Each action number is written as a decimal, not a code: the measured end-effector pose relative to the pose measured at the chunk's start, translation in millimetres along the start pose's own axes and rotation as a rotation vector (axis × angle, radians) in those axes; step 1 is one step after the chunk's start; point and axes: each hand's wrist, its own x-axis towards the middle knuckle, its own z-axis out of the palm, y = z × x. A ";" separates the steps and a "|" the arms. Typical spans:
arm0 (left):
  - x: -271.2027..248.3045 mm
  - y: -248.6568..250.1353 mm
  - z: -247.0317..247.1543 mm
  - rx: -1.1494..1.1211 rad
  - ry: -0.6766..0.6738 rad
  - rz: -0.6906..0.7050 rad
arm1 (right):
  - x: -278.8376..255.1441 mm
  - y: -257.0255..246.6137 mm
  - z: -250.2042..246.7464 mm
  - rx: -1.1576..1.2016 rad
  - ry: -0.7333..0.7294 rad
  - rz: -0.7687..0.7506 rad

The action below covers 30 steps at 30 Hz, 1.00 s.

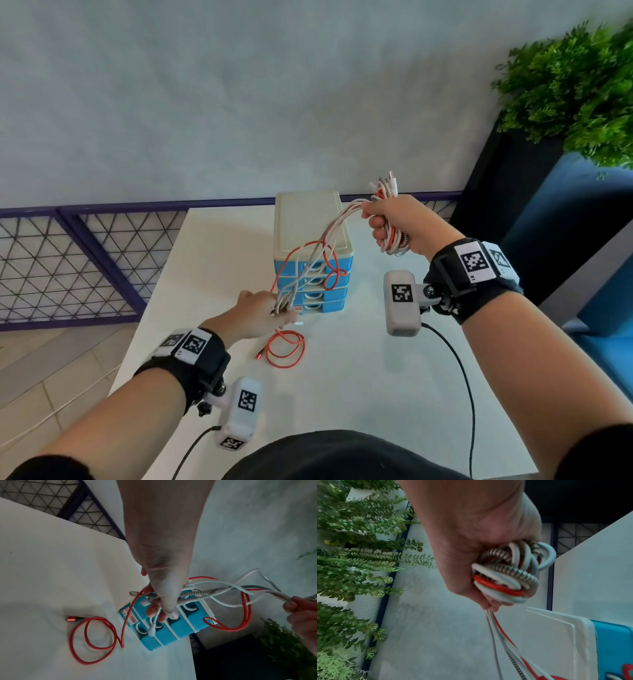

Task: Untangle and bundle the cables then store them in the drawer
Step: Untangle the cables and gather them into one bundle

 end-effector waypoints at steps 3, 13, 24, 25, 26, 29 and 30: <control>4.3 -9.0 2.3 -0.083 -0.055 -0.071 | -1.5 2.5 -1.1 -0.029 -0.047 -0.006; 0.8 18.7 -20.5 -0.572 0.312 0.110 | -1.4 8.6 13.3 -0.093 -0.157 0.055; -1.4 61.2 -7.7 0.061 0.468 0.155 | -3.0 11.9 34.3 -0.073 -0.179 0.085; -1.4 59.1 -4.0 0.107 0.435 0.145 | -3.5 11.2 34.5 -0.081 -0.178 0.085; -1.9 56.0 -0.9 0.116 0.419 0.140 | -4.4 10.6 34.3 -0.091 -0.176 0.084; -3.5 44.8 4.5 0.051 0.465 0.160 | -5.6 10.3 32.8 -0.104 -0.152 0.075; -4.0 41.6 5.3 0.032 0.488 0.174 | -5.6 10.5 31.4 -0.099 -0.146 0.074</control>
